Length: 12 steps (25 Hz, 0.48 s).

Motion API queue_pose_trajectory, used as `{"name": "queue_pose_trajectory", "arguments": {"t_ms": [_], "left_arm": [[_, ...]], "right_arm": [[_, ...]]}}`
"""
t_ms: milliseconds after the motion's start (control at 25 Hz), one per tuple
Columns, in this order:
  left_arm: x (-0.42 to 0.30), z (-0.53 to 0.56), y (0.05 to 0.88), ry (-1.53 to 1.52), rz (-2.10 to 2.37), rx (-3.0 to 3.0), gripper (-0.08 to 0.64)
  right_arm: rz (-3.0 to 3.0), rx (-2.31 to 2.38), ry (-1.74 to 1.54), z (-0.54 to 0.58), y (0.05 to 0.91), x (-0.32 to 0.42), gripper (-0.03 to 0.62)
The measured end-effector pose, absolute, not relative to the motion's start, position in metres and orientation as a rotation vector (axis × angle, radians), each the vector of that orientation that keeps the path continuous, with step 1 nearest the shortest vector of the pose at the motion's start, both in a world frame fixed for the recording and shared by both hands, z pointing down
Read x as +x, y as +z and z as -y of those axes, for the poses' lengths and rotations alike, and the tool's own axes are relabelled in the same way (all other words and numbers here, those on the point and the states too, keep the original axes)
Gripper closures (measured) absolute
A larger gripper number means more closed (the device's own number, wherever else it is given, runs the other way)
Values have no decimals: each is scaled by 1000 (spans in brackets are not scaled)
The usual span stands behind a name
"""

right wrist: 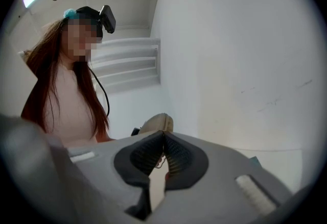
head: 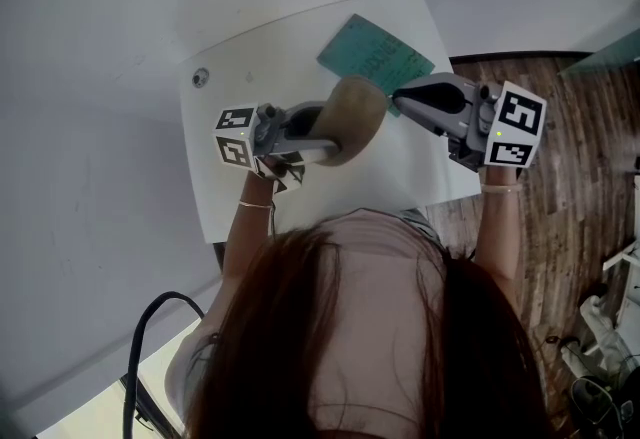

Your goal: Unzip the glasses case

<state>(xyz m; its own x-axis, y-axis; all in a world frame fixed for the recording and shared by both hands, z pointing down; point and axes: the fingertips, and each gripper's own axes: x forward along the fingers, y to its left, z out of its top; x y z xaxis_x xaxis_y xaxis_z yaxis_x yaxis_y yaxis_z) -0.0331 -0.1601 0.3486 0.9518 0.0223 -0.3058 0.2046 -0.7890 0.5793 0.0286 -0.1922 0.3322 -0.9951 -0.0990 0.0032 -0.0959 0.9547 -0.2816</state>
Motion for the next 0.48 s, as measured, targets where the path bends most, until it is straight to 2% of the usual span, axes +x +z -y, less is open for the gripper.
{"name": "queue_pose_trajectory", "arguments": {"t_ms": [480], "left_arm": [[-37, 173, 344, -544, -124, 2386, 273]], "right_arm": [[-3046, -222, -447, 202, 330, 29, 588]]}}
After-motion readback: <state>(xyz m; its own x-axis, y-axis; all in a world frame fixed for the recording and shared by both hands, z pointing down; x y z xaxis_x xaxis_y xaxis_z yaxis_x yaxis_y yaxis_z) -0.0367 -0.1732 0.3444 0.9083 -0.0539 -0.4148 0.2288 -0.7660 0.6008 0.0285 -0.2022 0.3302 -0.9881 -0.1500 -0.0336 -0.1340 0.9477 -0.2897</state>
